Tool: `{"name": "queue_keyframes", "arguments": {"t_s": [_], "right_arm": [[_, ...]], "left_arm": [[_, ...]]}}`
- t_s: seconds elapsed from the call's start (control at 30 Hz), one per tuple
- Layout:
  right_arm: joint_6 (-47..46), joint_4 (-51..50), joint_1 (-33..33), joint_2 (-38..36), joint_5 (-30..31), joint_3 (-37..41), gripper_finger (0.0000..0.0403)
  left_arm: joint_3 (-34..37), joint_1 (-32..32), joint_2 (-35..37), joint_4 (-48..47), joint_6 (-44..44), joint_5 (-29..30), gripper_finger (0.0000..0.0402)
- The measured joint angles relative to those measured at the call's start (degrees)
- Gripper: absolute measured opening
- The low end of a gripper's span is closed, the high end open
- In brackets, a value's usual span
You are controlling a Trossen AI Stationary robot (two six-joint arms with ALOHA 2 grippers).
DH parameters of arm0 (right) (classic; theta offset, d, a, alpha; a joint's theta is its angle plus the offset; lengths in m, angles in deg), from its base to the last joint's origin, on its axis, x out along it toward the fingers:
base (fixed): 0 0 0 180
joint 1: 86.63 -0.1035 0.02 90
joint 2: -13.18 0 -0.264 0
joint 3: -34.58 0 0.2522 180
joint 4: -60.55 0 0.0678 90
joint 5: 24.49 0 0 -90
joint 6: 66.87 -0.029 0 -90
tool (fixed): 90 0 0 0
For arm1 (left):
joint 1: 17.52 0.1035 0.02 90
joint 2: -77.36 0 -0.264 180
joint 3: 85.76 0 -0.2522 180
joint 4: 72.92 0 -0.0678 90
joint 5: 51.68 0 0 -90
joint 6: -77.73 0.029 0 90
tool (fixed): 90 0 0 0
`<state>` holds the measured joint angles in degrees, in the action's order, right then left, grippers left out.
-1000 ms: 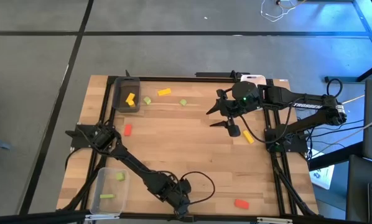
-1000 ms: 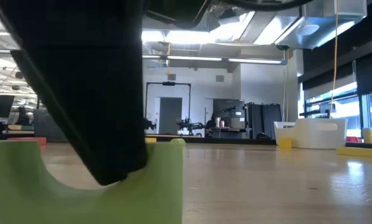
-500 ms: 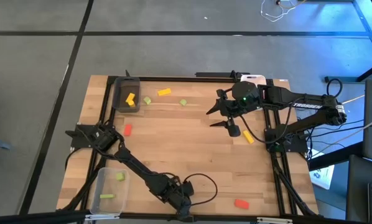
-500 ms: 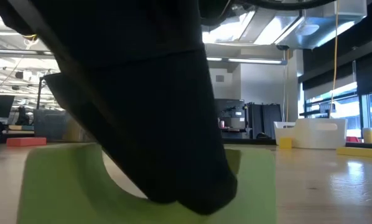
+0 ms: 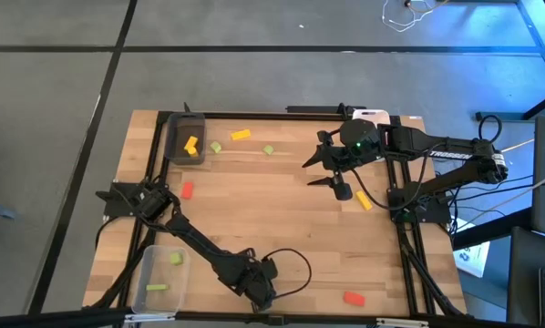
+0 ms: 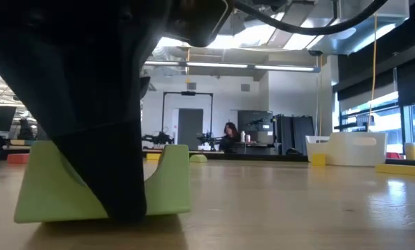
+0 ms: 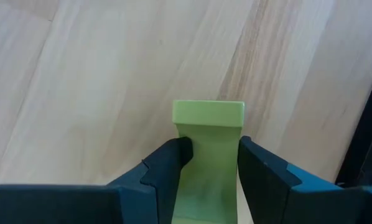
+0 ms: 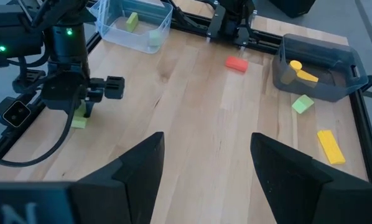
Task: Sort & place blocks by color
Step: Put the green block into the transparent bin
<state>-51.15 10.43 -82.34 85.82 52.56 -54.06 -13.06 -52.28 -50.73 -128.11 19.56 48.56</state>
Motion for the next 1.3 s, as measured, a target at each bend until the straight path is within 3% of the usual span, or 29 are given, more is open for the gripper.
{"name": "queue_keyframes", "arguments": {"t_s": [0.57, 1.0, 1.3], "right_arm": [[-0.20, 0.02, -0.02, 0.00, -0.08, 0.00, 0.0239], [-0.61, 0.02, -0.02, 0.00, -0.13, 0.00, 0.0239], [-0.63, 0.04, -0.02, 0.00, -0.13, 0.00, 0.0239]], "left_arm": [[0.00, 0.55, 0.07, -4.83, 0.33, 2.77, 0.0143], [-0.16, 0.57, 0.39, -4.67, 0.27, 2.53, 0.0090], [-5.19, 0.66, -0.36, -8.32, 2.42, 1.79, 0.0051]]}}
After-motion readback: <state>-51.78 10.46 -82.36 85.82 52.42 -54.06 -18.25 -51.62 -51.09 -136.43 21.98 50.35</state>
